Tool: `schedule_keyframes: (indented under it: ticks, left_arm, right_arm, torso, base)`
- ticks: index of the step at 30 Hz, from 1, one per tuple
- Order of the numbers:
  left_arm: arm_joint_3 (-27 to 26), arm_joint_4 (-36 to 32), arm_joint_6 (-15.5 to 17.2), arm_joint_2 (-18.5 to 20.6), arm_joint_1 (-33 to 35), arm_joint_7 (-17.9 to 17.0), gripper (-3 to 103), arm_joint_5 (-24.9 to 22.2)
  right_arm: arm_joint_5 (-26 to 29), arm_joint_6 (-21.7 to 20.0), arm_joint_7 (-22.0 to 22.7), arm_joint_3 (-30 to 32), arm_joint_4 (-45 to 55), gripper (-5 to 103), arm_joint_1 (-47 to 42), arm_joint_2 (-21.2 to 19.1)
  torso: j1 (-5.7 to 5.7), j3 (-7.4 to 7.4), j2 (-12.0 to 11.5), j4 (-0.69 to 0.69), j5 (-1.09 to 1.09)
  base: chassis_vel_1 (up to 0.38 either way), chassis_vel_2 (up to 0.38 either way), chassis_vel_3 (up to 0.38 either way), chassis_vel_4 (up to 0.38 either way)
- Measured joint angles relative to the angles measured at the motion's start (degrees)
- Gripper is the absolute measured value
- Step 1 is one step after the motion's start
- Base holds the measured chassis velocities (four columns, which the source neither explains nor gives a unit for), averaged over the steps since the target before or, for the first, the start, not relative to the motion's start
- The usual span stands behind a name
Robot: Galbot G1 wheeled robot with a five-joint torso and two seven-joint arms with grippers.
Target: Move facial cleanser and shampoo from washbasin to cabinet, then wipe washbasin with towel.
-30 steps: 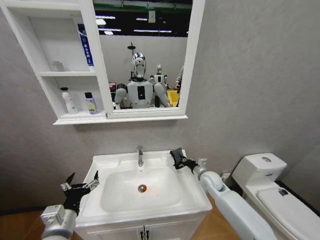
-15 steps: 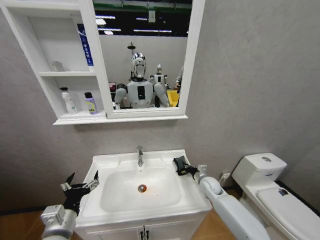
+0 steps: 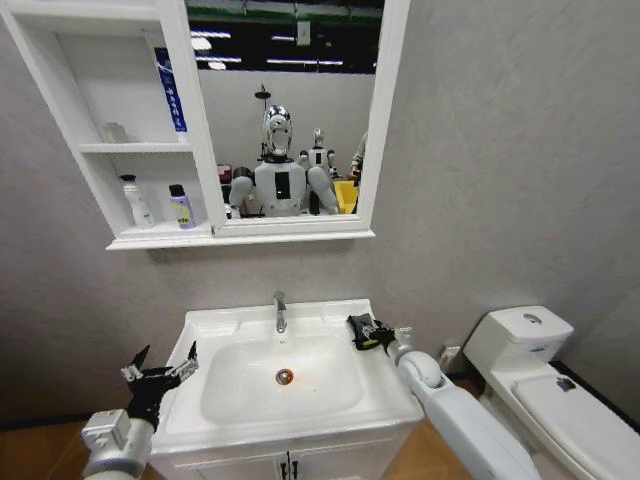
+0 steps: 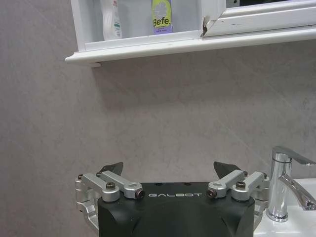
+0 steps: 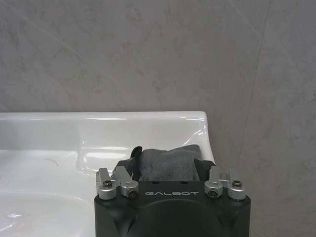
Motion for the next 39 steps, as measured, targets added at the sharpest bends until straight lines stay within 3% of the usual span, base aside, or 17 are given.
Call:
schedule_keyframes:
  ticks: [1, 4, 8, 10, 18, 24, 25, 29, 37, 39]
  left_arm:
    - [0.00, 0.00, 0.00, 0.00, 0.00, 0.00, 100, 0.00]
    - [0.00, 0.00, 0.00, 0.00, 0.00, 0.00, 100, 0.00]
    - [0.00, 0.00, 0.00, 0.00, 0.00, 0.00, 100, 0.00]
    - [0.00, 0.00, 0.00, 0.00, 0.00, 0.00, 100, 0.00]
    - [0.00, 0.00, 0.00, 0.00, 0.00, 0.00, 100, 0.00]
    - [0.00, 0.00, 0.00, 0.00, 0.00, 0.00, 100, 0.00]
    - [0.00, 0.00, 0.00, 0.00, 0.00, 0.00, 100, 0.00]
    - [0.00, 0.00, 0.00, 0.00, 0.00, 0.00, 100, 0.00]
    - [0.00, 0.00, 0.00, 0.00, 0.00, 0.00, 100, 0.00]
    - [0.00, 0.00, 0.00, 0.00, 0.00, 0.00, 100, 0.00]
  right_arm:
    - [0.00, 0.00, 0.00, 0.00, 0.00, 69, 0.00, 0.00]
    - [-0.84, -0.41, 0.37, -0.92, -2.04, 85, 0.88, 1.33]
    - [-2.19, -0.58, 0.47, -1.40, -3.02, 90, 1.31, 1.91]
    - [-4.55, -0.83, 0.52, -1.72, -3.63, 100, 1.74, 2.13]
    - [-5.11, -2.36, 0.24, -2.14, -4.43, 102, 2.76, 1.94]
    - [-4.84, -2.98, -0.34, -2.22, -4.59, 78, 2.81, 1.59]
    - [-4.84, -2.98, -0.34, -2.22, -4.59, 78, 2.81, 1.59]
    - [-4.73, -3.21, -0.37, -2.28, -4.61, 56, 3.16, 1.40]
    - [-4.12, -3.27, -0.47, -2.46, -4.83, 34, 3.17, 1.34]
    - [-4.04, -3.29, -0.57, -2.47, -5.01, 23, 3.36, 1.34]
  torso:
    - [0.00, 0.00, 0.00, 0.00, 0.00]
    - [0.00, 0.00, 0.00, 0.00, 0.00]
    - [0.00, 0.00, 0.00, 0.00, 0.00]
    - [0.00, 0.00, 0.00, 0.00, 0.00]
    - [0.00, 0.00, 0.00, 0.00, 0.00]
    - [0.00, 0.00, 0.00, -0.01, 0.00]
    - [0.00, 0.00, 0.00, -0.01, 0.00]
    - [0.00, 0.00, 0.00, 0.00, 0.00]
    - [0.00, 0.00, 0.00, 0.00, 0.00]
    - [0.00, 0.00, 0.00, 0.00, 0.00]
  base:
    - [0.000, 0.000, 0.000, 0.000]
    - [0.000, 0.000, 0.000, 0.000]
    - [0.000, 0.000, 0.000, 0.000]
    - [0.000, 0.000, 0.000, 0.000]
    - [0.000, 0.000, 0.000, 0.000]
    - [0.000, 0.000, 0.000, 0.000]
    - [0.000, 0.000, 0.000, 0.000]
    - [0.000, 0.000, 0.000, 0.000]
    - [0.000, 0.000, 0.000, 0.000]
    - [0.000, 0.000, 0.000, 0.000]
